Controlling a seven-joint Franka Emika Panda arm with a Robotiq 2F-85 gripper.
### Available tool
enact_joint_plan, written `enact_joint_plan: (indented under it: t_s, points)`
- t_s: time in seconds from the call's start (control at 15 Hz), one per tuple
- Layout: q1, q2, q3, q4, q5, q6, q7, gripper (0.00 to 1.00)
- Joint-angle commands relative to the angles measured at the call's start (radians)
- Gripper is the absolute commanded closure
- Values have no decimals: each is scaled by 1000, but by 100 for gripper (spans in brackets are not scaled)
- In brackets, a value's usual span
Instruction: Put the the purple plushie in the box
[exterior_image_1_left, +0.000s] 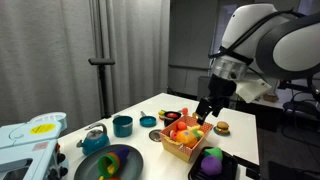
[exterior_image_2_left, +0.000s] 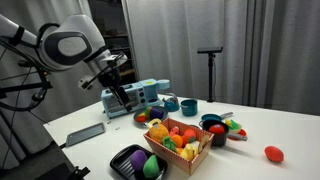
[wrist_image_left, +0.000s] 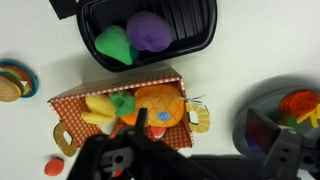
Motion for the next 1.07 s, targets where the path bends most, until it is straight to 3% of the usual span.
enact_joint_plan:
  t_s: [0.0,0.47,0.73,1.0]
  points:
    - [0,0,-1,1,1,-4,-2,0]
    - [0,0,-1,1,1,-4,-2,0]
    - [-27,-10,-50,-5,-19,-125,-68,0]
    - [-64,36,-54,-14,-86,-159,-34,0]
